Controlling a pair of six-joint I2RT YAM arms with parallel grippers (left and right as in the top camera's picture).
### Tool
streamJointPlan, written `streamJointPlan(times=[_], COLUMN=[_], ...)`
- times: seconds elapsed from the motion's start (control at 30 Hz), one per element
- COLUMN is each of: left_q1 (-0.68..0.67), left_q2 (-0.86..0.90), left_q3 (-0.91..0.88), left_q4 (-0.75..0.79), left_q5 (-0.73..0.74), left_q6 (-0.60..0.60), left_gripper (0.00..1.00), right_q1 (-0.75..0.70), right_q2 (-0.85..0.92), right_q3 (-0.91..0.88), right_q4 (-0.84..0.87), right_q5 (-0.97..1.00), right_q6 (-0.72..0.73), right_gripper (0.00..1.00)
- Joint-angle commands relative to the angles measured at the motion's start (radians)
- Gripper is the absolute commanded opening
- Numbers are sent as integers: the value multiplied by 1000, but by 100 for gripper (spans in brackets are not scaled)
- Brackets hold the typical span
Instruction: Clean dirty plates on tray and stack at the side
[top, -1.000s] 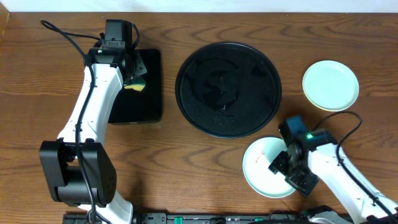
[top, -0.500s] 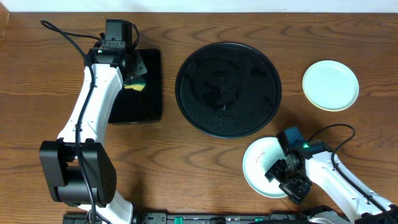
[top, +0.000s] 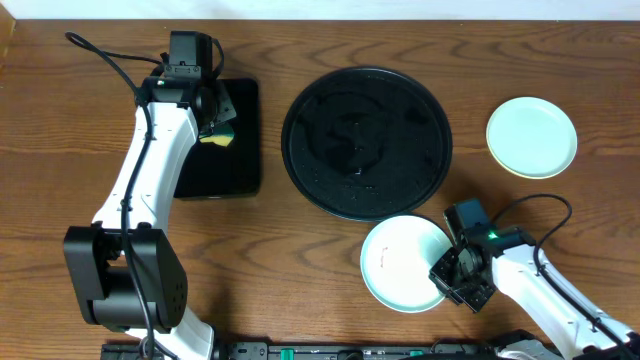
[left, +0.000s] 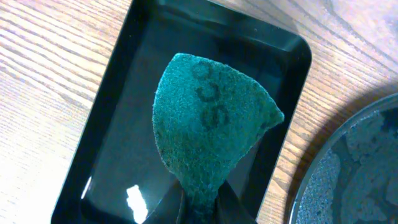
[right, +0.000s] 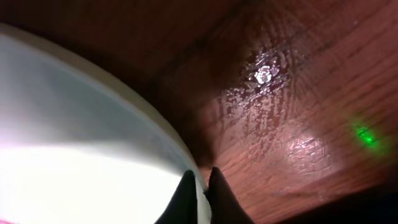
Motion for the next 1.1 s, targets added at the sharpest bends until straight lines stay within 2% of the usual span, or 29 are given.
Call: streamJointPlan(times=[0.0,0.23,0.43,0.6,0.73,0.93,1.07], left_q1=[3,3,3,2,2,2,2], left_q2=[14,14,14,14,14,14,14], left_q3=[1,1,1,0,-2,-2,-2], left_q4=[1,1,1,0,0,2,1], left_q5=[-3,-3,-3,-3,-3,-3,-3], left_q6=[-5,-5,-5,-5,-5,-5,-5], left_gripper=[8,8,8,8,8,8,8], right_q1=[15,15,15,13,6,-1,-1], right_q2=[13,13,13,13,13,47,126], right_q3=[-17,56,309,503,590,594,594], right_q4=[18,-7,-96,-60,-28,106,133], right_q5=[32,-6,5,12,29,39,48], right_q6=[-31,-169,-411,-537,-556,-599,-614], right_gripper=[1,1,1,1,1,1,1])
